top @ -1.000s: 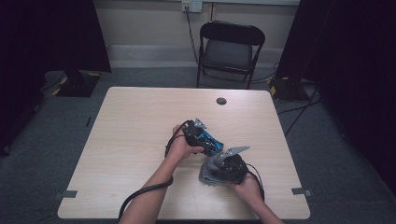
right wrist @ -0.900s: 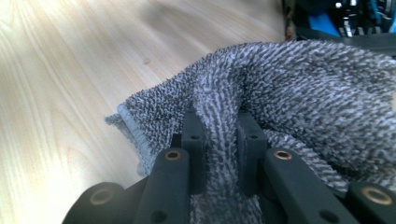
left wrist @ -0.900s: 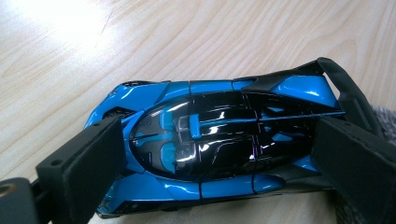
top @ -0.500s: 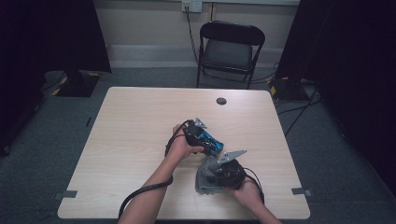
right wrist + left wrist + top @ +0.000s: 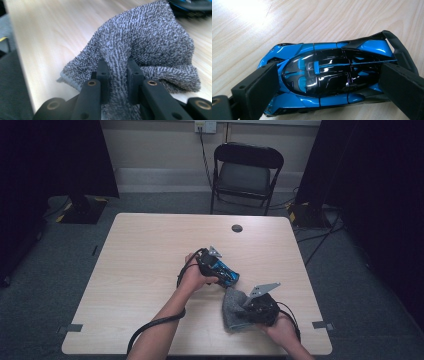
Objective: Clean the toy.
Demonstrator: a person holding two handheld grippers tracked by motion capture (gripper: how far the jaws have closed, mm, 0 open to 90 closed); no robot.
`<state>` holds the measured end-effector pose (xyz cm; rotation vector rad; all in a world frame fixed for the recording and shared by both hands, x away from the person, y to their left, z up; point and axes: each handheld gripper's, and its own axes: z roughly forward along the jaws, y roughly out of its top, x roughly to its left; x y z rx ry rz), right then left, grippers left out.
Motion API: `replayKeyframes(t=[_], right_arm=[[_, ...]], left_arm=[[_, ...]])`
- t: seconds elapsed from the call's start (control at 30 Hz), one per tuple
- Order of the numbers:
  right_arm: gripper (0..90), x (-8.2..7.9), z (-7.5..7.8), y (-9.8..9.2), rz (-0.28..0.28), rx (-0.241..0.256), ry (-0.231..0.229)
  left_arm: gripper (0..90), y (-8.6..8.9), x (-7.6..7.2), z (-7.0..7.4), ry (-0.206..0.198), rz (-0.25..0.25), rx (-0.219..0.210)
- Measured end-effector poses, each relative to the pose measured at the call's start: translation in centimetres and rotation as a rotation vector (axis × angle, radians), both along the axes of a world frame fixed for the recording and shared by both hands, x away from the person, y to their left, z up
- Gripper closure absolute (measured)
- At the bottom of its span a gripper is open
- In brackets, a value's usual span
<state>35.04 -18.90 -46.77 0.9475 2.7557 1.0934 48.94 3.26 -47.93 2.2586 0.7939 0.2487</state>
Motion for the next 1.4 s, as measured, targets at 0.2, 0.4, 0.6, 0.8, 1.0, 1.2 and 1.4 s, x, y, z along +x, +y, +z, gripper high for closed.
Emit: replayKeyframes(t=[0.2, 0.4, 0.6, 0.8, 1.0, 1.2, 1.4], right_arm=[[68.5, 0.5, -0.1, -0.2, -0.029, -0.084, -0.049], [58.4, 0.7, -0.1, -1.3, -0.056, -0.127, -0.061], [53.1, 1.1, 0.3, -3.4, -0.123, -0.168, -0.089], [45.2, 1.1, 1.2, -5.1, -0.245, -0.172, -0.135], [42.1, 0.3, 1.1, -4.9, -0.286, -0.119, -0.077], [35.4, 0.1, -0.7, -4.3, -0.347, -0.151, -0.062], [48.2, 1.2, -1.2, -3.9, -0.364, -0.156, -0.073]], left_arm=[[3.5, 0.0, -0.1, 0.0, -0.001, 0.003, -0.003], [3.4, -0.1, 0.0, 0.0, 0.003, 0.004, 0.0], [3.5, 0.0, -0.1, 0.0, -0.001, 0.004, -0.004], [3.4, 0.0, -0.1, 0.0, -0.001, 0.004, -0.004], [3.5, 0.0, -0.1, 0.0, -0.002, 0.006, -0.006], [3.6, 0.0, -0.1, 0.0, -0.001, 0.005, -0.003], [3.5, 0.0, -0.1, -0.1, -0.005, 0.005, -0.01]])
